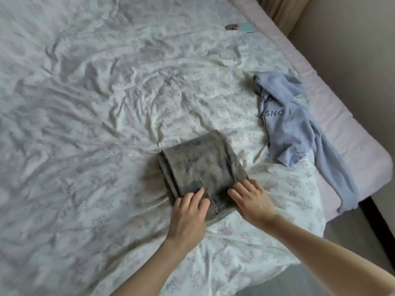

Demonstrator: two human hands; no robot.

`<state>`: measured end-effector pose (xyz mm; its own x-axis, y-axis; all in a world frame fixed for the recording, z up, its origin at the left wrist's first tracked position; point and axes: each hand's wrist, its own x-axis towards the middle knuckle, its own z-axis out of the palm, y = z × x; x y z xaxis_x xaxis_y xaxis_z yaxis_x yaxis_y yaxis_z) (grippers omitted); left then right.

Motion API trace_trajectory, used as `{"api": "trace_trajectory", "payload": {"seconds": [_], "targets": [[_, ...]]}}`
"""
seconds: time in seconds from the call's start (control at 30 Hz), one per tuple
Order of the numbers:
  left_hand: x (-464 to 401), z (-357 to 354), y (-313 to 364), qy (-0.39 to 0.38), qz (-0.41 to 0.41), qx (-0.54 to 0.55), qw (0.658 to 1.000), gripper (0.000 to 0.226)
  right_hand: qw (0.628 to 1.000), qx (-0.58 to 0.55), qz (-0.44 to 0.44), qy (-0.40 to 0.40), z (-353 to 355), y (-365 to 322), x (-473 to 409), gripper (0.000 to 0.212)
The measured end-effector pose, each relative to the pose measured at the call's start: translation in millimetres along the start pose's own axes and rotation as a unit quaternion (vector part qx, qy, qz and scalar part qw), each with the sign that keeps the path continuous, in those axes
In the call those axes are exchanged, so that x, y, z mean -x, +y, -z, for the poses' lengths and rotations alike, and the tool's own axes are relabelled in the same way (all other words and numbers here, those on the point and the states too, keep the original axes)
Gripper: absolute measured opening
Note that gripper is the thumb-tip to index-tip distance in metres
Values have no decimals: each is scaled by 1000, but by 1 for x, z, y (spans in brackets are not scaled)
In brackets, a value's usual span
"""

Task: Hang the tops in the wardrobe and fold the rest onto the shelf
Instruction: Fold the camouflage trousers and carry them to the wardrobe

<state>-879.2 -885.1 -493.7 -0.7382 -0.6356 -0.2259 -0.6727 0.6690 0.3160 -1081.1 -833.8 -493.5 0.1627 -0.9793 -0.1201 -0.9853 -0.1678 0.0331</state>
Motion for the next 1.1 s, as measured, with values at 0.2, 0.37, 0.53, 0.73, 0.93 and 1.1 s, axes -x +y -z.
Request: {"api": "trace_trajectory", "payload": {"seconds": [0.2, 0.37, 0.53, 0.73, 0.93, 1.1], "targets": [[5, -29, -4, -48, 21, 44, 998, 11, 995, -85, -54, -10, -32, -23, 29, 8], [-60, -19, -24, 140, 60, 7, 988, 36, 980, -115, -141, 76, -28, -13, -37, 40], [-82, -60, -45, 67, 82, -71, 992, 55, 969, -140, -199, -49, -70, -16, -66, 57], [-58, -85, -68, 49, 121, -67, 989, 65, 932, -147, -312, -112, -106, -17, 0, 58], [-96, -55, -83, -70, 184, -75, 978, 85, 864, -227, -442, -82, -91, -47, 0, 60], [-162, -14, -110, -212, 152, -20, 965, 104, 648, -438, -618, 79, -65, -83, -24, 68]]}}
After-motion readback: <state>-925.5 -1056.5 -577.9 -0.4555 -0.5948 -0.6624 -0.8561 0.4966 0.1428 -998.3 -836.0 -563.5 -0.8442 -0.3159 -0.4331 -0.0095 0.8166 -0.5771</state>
